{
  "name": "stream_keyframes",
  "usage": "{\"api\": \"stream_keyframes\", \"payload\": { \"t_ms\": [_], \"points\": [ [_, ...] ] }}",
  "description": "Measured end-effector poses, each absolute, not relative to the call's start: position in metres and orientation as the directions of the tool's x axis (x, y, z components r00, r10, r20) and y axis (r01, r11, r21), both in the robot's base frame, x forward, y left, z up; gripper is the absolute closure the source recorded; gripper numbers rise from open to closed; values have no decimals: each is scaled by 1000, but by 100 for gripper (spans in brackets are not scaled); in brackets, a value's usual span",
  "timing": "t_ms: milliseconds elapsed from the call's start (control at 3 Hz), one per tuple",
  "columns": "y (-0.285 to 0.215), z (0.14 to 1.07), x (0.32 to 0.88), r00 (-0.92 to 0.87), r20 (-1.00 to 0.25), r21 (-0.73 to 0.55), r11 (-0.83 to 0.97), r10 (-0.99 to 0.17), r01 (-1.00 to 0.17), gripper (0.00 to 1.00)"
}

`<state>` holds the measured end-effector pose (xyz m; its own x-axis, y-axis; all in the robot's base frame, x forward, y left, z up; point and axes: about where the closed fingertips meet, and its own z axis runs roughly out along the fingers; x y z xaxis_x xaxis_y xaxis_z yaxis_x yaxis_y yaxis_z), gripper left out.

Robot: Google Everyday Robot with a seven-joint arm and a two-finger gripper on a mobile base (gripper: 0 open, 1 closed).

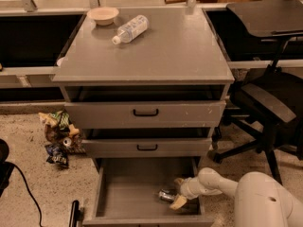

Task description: Pick redbull can from bottom drawer and place on counter

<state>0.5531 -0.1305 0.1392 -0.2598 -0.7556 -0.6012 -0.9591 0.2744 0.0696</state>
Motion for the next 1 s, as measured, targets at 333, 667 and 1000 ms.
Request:
{"api": "stream_keyframes", "payload": {
  "t_ms": [333, 667, 1000],
  "points": [
    [-129, 121, 556, -260, -593, 79, 266, -762, -961, 43],
    [-124, 106, 556, -262, -590, 99, 253, -764, -962, 66],
    [-124, 110, 556, -262, -590, 99, 253, -764, -962, 89]
  ]
}}
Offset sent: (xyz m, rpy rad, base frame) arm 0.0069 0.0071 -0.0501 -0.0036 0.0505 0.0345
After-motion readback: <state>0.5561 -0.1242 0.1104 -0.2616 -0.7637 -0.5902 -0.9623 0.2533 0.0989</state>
